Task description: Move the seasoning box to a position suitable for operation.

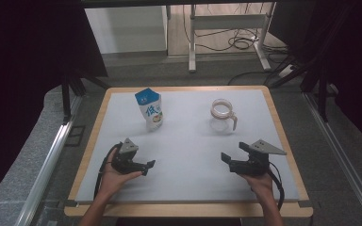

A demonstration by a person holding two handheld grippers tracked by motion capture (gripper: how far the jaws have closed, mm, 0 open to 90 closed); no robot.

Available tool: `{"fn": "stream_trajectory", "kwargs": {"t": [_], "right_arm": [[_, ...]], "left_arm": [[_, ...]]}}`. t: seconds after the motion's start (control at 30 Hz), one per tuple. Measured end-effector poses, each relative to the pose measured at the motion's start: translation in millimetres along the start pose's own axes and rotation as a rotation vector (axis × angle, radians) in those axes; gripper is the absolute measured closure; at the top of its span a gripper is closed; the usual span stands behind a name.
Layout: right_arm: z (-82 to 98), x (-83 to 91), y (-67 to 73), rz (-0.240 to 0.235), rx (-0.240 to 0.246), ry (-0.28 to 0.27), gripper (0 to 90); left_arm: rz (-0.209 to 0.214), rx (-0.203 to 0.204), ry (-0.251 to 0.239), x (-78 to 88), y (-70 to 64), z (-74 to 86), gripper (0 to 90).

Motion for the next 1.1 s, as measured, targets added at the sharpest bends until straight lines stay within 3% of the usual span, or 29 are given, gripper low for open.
{"fn": "stream_trajectory", "kwargs": {"t": [0.03, 0.23, 0.3, 0.33, 0.4, 0.43, 0.47, 0.73, 1.1], "right_arm": [[0.9, -0.3, -0.9, 0.006, 0.013, 0.006, 10.6], [5.0, 8.2, -4.8, 0.017, 0.024, -0.001, 11.0], [5.2, 10.9, -4.7, 0.003, 0.011, -0.006, 11.1], [5.0, 15.8, -5.6, -0.012, 0.005, -0.021, 11.3], [4.7, 18.1, -5.7, -0.016, 0.011, -0.030, 11.2], [3.9, 22.1, -5.1, -0.031, 0.021, -0.049, 10.9], [3.4, 23.8, -4.4, -0.039, 0.028, -0.058, 11.0], [4.6, 28.0, -3.0, -0.031, 0.041, -0.063, 11.3], [3.0, 27.1, 11.6, -0.065, 0.032, -0.050, 11.3]], "left_arm": [[-0.001, 0.013, -0.027, 6.6, 4.0, -7.6, 8.1], [-0.007, 0.073, -0.062, 19.0, 2.5, -11.9, 9.9], [-0.028, 0.084, -0.070, 23.7, 0.5, -10.7, 10.7], [-0.060, 0.103, -0.089, 27.2, 0.5, -9.4, 12.3], [-0.054, 0.118, -0.094, 28.2, -0.6, -8.9, 13.6], [-0.040, 0.158, -0.108, 28.9, -2.9, -10.1, 14.4], [-0.034, 0.163, -0.109, 28.7, -4.1, -10.6, 15.2], [-0.008, 0.152, -0.085, 26.6, -7.2, -8.2, 18.6], [0.058, 0.147, -0.078, 26.1, -5.8, -8.0, 20.2]]}}
Point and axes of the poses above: each handheld gripper's, and its own axes: x roughly backward along the jaws, z roughly out of its underside, y roughly to its left, the point moved 10 cm from there along -x, roughly forward along the jaws, and after that the axes turned 2 degrees about -x, right-handed, at the moved point
